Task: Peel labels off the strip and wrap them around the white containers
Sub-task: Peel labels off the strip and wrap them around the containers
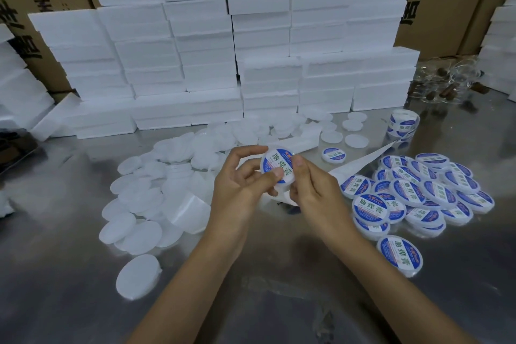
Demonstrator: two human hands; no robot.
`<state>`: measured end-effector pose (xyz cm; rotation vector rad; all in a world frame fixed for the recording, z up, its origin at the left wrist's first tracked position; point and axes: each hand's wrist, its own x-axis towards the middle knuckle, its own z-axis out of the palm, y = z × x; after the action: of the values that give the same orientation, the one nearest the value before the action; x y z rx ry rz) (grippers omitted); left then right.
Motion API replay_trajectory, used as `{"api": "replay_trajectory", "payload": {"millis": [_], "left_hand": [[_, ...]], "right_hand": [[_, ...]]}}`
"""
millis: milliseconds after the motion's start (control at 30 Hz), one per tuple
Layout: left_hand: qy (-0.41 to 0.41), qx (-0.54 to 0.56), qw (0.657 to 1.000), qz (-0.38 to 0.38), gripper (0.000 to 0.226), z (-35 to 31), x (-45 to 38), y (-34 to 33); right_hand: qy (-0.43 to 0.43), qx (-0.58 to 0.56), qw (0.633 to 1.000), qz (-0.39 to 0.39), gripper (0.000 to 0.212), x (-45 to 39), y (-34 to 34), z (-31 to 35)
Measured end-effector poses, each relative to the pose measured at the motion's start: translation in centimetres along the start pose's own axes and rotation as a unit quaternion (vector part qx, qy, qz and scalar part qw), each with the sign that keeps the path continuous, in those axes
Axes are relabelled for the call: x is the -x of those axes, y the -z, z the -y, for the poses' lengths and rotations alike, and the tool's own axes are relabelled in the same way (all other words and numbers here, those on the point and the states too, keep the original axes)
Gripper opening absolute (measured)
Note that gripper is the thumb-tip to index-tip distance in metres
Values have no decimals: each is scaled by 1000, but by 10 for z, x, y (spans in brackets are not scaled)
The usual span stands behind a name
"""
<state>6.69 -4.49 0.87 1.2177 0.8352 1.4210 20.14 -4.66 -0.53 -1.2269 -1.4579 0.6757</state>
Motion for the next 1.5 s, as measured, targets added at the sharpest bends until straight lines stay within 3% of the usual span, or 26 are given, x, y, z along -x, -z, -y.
{"api": "replay_trajectory", "payload": {"millis": [133,233,367,467,567,700,833,1033,1267,1500], "left_hand": [[29,-27,997,62,55,-6,-4,8],[44,-27,995,91,49,-7,-5,11],[52,-19,998,29,41,-5,-3,11],[49,-21,999,-10,24,-5,-3,9],[44,-17,997,-53,9,-5,-3,7],[43,-21,997,-64,9,-3,-2,6],[41,-18,999,-9,20,-2,-2,6],[69,-24,996,57,48,3,-3,8],[74,-94,992,-28,31,4,-9,13],[89,-109,987,-78,25,8,-11,19]], "right_hand": [[6,11,1000,8,45,-3,6,-1],[18,23,1000,-4,47,-2,7,-3],[24,19,1000,4,44,-1,3,-5],[20,95,994,51,64,0,4,-6],[19,166,985,36,67,-1,5,-7],[17,174,985,0,67,-3,7,-8],[-5,114,993,-6,61,-5,8,-11],[-16,156,987,-39,50,-23,33,-21],[-152,318,917,-187,62,-37,128,-50],[-299,390,853,-175,49,-36,152,-63]]}}
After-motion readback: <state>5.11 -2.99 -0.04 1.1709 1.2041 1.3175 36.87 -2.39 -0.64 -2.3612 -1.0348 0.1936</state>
